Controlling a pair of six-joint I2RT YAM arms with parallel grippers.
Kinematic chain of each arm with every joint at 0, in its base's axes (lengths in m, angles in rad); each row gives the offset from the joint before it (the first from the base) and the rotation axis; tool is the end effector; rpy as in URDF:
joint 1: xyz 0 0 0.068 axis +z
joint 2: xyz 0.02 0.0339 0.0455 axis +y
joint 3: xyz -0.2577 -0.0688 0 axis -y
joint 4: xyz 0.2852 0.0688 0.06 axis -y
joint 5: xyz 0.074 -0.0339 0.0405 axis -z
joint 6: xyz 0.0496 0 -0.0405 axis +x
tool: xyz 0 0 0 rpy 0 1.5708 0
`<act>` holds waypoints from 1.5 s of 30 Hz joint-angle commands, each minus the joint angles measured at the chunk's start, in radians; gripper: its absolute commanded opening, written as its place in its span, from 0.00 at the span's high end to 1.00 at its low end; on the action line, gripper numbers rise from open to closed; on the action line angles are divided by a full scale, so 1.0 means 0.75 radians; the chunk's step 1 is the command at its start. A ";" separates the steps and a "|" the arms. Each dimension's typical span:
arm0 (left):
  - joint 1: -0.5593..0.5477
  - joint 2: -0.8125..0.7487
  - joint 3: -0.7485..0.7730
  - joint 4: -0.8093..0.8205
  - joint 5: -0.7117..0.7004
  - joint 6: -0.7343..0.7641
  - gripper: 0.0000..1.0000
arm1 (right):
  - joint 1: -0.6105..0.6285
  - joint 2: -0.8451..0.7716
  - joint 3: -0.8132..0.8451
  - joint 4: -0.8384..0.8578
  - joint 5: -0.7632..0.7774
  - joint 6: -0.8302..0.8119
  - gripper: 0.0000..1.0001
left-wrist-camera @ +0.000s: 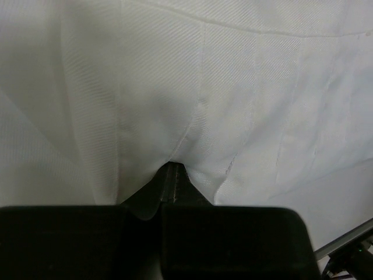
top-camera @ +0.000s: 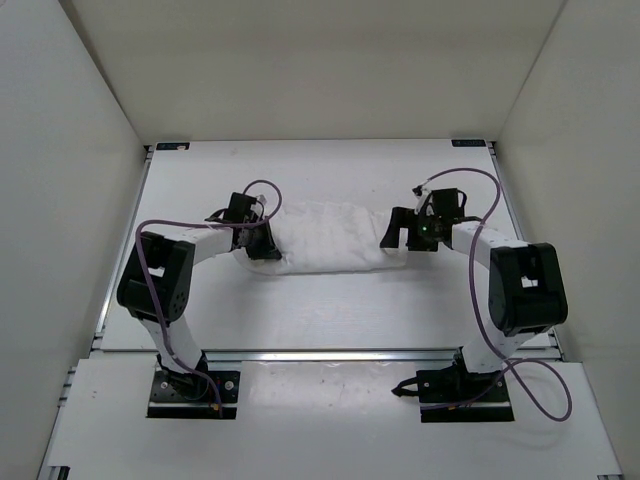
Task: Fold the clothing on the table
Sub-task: Fold the skirt
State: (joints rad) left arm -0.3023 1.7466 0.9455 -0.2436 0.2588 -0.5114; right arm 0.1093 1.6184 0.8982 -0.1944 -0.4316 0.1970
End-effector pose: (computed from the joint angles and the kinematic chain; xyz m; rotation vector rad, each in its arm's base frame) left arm 0.3474 -0.1216 0.0987 -0.1873 2.6899 -0.6092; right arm 0.3544 0.0598 0.1336 -0.0761 2.4849 0.6658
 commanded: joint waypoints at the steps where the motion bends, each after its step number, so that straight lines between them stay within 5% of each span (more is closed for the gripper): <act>1: -0.002 0.074 0.040 -0.047 0.048 0.003 1.00 | 0.014 0.063 0.093 0.038 -0.014 -0.017 0.01; 12: 0.004 0.162 0.122 -0.137 0.033 0.036 1.00 | 0.075 0.184 0.109 0.100 0.009 0.069 0.01; 16: 0.004 0.183 0.136 -0.142 0.039 0.044 1.00 | 0.093 0.268 0.187 0.000 0.088 0.042 0.13; 19: -0.012 0.211 0.154 -0.152 0.048 0.038 1.00 | 0.102 0.294 0.201 -0.058 0.176 0.042 0.29; 22: -0.051 0.236 0.197 -0.178 0.029 0.035 1.00 | 0.098 0.303 0.203 -0.074 0.230 0.028 0.74; 26: -0.090 0.261 0.232 -0.172 0.009 0.009 1.00 | 0.081 0.317 0.305 -0.160 0.271 -0.003 1.00; 37: -0.229 0.451 0.402 -0.084 0.131 -0.142 1.00 | 0.236 0.166 0.798 -0.389 0.212 -0.107 1.00; 45: -0.223 0.541 0.429 0.051 0.297 -0.290 1.00 | 0.441 0.235 0.842 -0.309 0.018 -0.024 1.00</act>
State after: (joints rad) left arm -0.4732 2.0949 1.3045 -0.1738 0.4835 -0.6971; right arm 0.3992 1.7805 1.5242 -0.4438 -0.3248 0.1513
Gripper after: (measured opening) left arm 0.026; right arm 0.022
